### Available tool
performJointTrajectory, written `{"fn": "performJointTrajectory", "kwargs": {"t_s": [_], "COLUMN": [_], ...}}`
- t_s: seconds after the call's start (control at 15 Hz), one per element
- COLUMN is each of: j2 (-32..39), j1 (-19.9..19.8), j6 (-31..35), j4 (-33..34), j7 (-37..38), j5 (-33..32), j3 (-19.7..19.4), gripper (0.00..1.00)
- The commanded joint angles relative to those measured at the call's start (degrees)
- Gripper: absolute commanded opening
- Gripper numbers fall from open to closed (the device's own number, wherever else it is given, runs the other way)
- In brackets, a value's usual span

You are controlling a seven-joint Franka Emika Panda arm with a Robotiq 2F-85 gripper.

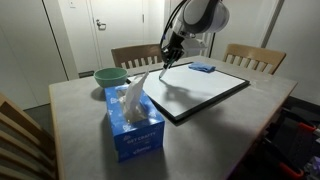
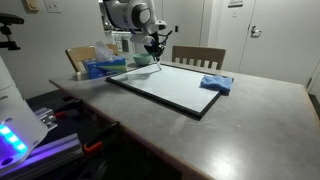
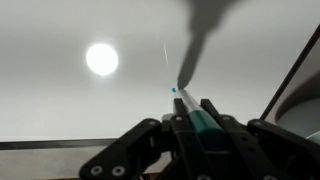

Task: Get the marker from the mint-green bowl and use it to draw on the whiteboard

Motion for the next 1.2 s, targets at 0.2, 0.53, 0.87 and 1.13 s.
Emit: {"fn": "performJointTrajectory", "kwargs": {"t_s": [0.2, 0.53, 0.87, 1.13], "j2": [0.7, 0.62, 0.52, 0.29], "j1": [-2.68, -3.18, -3.51, -4.54], "j6": [-1.44, -1.82, -2.51, -5.35], "j4": [0.8, 0.76, 0.75, 1.11], "j7": [-2.51, -2.69, -2.78, -3.59], "j5": [2.22, 2.69, 2.89, 3.68], "j3": [2.39, 2.88, 3.19, 4.61], "gripper": [0.05, 0.05, 0.05, 0.05]}}
